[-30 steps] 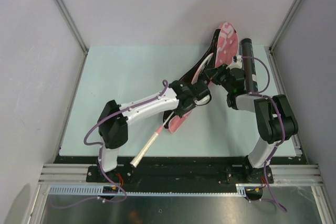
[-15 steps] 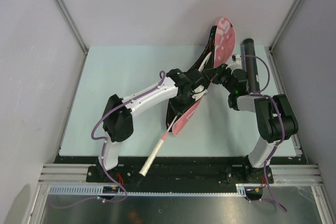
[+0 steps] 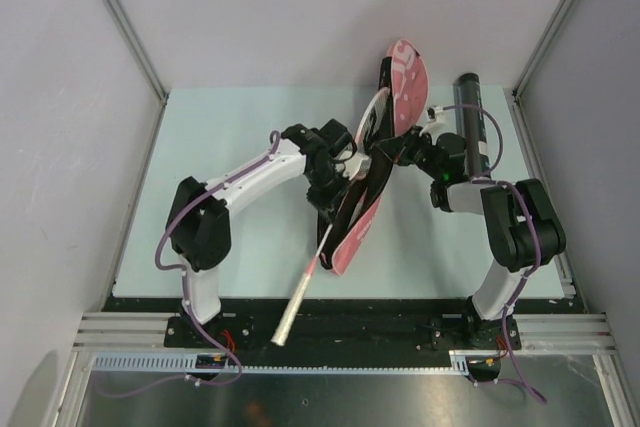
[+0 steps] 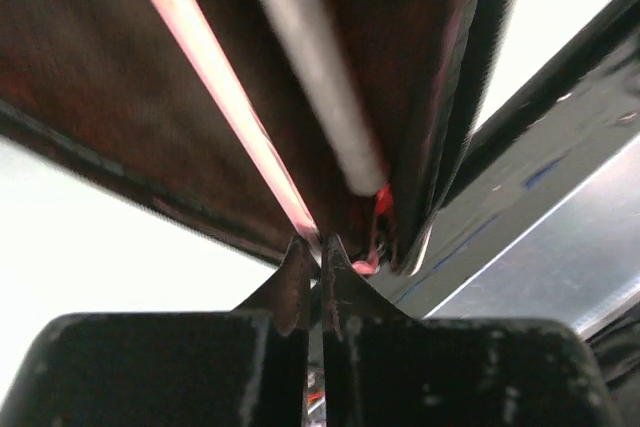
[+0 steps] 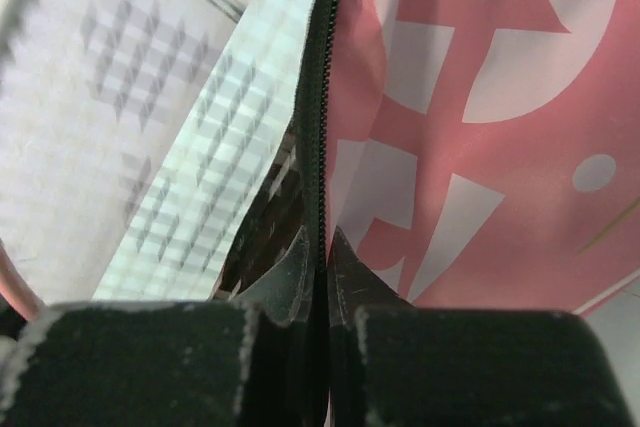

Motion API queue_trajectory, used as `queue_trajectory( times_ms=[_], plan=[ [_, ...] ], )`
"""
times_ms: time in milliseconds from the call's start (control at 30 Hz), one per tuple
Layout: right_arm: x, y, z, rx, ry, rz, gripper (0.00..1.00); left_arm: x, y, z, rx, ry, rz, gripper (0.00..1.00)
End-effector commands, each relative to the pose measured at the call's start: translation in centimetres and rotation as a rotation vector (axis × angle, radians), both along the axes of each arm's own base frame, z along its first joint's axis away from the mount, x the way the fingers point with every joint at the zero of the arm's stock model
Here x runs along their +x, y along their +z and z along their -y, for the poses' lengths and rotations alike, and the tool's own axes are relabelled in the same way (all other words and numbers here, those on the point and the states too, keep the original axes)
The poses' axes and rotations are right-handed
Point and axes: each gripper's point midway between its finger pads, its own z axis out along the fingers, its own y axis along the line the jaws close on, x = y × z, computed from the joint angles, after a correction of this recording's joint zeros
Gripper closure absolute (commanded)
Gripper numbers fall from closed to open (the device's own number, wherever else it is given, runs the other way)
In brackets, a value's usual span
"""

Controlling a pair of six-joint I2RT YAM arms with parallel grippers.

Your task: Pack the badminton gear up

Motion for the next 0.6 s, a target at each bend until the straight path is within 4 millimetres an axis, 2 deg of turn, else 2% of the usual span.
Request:
queue_trajectory(
  times_ms=[0,100,200,267,333,367,467,567],
  plan=[
    [-2.7,3.2,-3.9,0.022,0.163,0.122,1.0,3.3,5.1,7.2,-0.379,-0.005,-0.022,1.0],
    [-3.2,3.6,-4.8,0.028,0.174,0.125,1.0,2.7,5.2,8.3,-0.434,0.05,-0.169,1.0],
    [-3.4,3.9,-4.9,0.047,0.177,0.127,1.0,2.1,5.3,8.8,-0.459,0.041,-0.21,1.0],
    [-3.5,4.0,-4.9,0.044,0.179,0.133,1.0,2.2,4.3,8.0,-0.427,0.058,-0.206,1.0],
    [-3.3,3.8,-4.6,0.033,0.174,0.136,1.0,2.0,4.1,7.3,-0.437,0.058,-0.227,1.0],
    [-3.1,3.7,-4.2,0.031,0.166,0.134,1.0,1.6,3.3,6.8,-0.422,0.061,-0.242,1.0],
    [-2.9,3.9,-3.8,0.031,0.16,0.148,1.0,0.9,2.9,6.4,-0.433,0.041,-0.273,1.0],
    [-2.9,4.3,-3.8,0.032,0.148,0.156,1.0,2.4,2.3,6.2,-0.41,0.101,-0.269,1.0]
  ],
)
